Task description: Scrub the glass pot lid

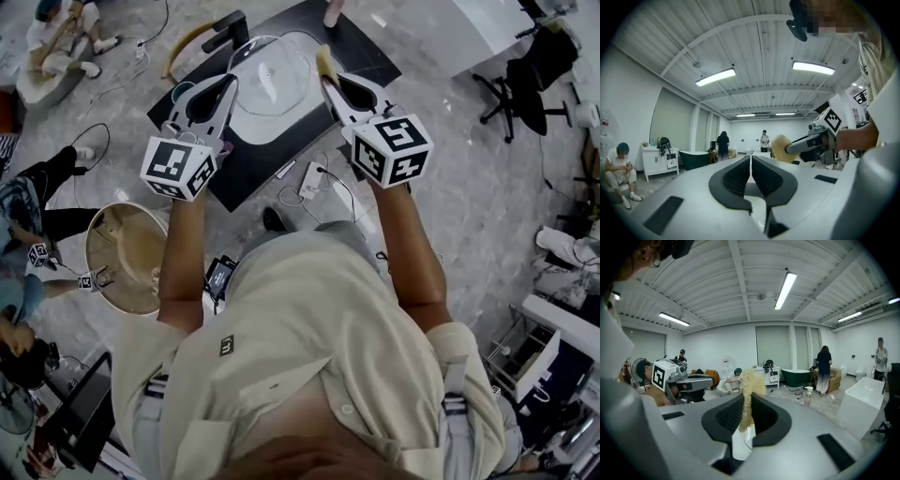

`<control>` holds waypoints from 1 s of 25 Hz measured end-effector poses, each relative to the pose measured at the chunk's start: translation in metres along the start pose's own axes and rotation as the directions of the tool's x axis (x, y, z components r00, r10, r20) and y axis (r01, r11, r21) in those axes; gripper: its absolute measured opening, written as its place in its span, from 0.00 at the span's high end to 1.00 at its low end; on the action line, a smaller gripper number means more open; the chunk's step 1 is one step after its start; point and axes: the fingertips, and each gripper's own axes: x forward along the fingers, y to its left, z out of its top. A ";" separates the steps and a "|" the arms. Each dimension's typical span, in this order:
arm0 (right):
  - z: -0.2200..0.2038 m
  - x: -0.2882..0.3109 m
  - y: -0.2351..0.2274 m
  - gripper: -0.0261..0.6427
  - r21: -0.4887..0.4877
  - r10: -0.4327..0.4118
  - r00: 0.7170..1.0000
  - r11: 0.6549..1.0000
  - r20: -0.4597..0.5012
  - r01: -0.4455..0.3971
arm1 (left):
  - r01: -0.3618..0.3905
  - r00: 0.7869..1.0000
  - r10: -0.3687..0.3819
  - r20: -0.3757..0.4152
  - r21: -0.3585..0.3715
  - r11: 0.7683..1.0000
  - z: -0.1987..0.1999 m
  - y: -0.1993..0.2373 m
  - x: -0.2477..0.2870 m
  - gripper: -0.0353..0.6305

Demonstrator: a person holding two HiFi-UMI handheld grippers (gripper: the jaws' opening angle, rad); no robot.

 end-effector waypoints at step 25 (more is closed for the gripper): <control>-0.021 0.179 -0.090 0.90 -0.020 0.384 0.913 0.920 -0.138 -0.390 | -0.455 0.886 0.446 -0.130 -0.053 0.889 -0.066 0.066 0.034 0.93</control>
